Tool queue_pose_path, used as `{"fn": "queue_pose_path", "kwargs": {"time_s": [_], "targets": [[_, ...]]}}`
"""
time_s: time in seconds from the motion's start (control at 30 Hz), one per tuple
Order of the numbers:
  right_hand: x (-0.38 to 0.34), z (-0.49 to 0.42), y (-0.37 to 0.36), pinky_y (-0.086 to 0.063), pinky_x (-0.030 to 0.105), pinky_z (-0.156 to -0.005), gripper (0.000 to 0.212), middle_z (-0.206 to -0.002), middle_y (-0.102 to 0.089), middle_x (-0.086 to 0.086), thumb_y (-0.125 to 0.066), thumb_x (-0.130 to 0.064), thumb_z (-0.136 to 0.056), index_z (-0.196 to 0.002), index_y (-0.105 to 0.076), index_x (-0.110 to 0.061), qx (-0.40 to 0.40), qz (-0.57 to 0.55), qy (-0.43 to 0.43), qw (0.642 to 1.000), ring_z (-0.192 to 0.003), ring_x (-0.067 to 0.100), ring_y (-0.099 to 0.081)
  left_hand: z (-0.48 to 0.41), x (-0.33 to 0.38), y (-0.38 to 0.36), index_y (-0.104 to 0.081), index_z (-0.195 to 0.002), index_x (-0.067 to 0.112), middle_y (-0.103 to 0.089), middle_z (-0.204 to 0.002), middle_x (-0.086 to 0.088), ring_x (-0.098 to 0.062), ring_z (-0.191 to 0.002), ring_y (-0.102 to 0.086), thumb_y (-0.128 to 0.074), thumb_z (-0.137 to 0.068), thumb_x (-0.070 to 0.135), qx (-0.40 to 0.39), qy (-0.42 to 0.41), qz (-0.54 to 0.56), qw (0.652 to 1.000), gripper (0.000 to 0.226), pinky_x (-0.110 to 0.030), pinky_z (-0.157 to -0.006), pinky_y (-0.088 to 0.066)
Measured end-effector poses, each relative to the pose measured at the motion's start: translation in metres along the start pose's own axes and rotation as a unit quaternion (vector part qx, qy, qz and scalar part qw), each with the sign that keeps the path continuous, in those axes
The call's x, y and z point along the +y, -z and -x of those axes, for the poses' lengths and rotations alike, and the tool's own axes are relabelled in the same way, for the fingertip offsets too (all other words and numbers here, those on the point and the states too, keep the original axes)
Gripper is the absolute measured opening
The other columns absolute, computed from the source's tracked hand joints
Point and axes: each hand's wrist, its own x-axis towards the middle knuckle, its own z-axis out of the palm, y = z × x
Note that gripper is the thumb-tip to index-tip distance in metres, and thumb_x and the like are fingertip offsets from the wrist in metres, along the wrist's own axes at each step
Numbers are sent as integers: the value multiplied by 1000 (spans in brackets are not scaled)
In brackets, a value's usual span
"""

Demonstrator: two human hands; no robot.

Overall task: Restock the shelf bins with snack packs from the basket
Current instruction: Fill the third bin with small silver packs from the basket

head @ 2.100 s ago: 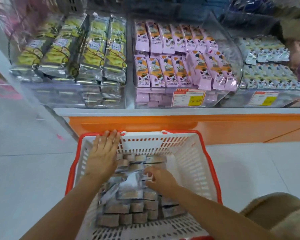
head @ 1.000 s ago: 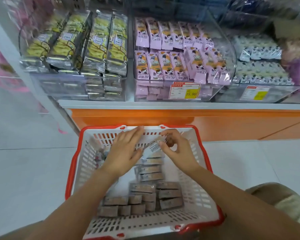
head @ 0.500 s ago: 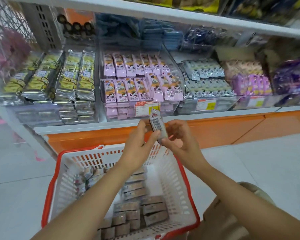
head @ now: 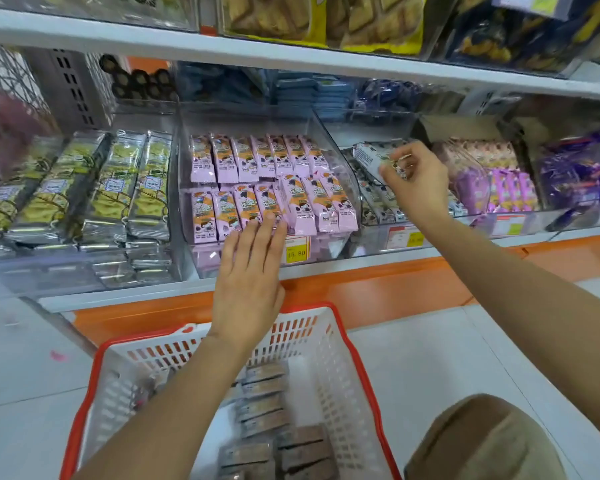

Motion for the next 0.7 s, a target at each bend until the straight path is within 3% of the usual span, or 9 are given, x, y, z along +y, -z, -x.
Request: {"fn": "queue_pose_path", "kwargs": {"time_s": [0.13, 0.23, 0.4, 0.5, 0.63, 0.7], "targets": [[10, -34, -34, -35, 30, -66, 25, -91, -59, 9, -68, -31, -86, -104, -64, -15, -23, 96, 10, 995, -79, 22, -52, 0, -1, -5, -27, -154, 6, -29, -159, -14, -35, -142, -28, -58, -76, 17, 0, -3, -22, 1000, 85, -49, -122, -11], [16, -43, -54, -42, 35, -77, 24, -106, -61, 18, -68, -28, -86, -105, -67, -15, -38, 133, 6, 990, -90, 33, -58, -2, -3, -7, -27, -154, 7, -30, -159, -14, -34, -143, -27, -48, -76, 17, -1, -8, -27, 1000, 82, -47, -122, -8], [22, -44, -61, -46, 35, -83, 24, -113, -59, 21, -68, -33, -88, -106, -69, -17, -65, 158, -6, 985, -95, 36, -60, -3, -4, -6, -29, -154, 7, -30, -159, -13, -32, -143, -26, -64, -70, 14, -6, -7, -29, 1000, 91, -45, -122, -6], [14, -35, -47, -44, 32, -86, 28, -116, -54, 18, -67, -32, -89, -112, -70, -16, -65, 141, 8, 988, -96, 30, -57, -3, -3, -4, -29, -154, 7, -30, -159, -13, -32, -143, -26, -65, -70, 13, -12, -5, -28, 1000, 92, -46, -123, -6], [-1, 1, -21, -45, 27, -72, 20, -101, -54, 7, -64, -25, -91, -110, -65, -18, -28, 53, 24, 998, -70, 7, -49, -1, -3, 1, -21, -156, 6, -21, -162, -13, -32, -148, -21, -60, -74, 13, -4, -13, -8, 1000, 92, -47, -124, -5], [-14, 32, -10, -42, 16, -64, 14, -92, -55, 3, -64, -18, -91, -105, -65, -18, -27, -11, 39, 999, -65, 2, -48, 8, -6, 3, -19, -156, 6, -15, -164, -13, -32, -151, -13, -55, -78, 13, 10, -23, 13, 1000, 87, -48, -124, -4]]}}
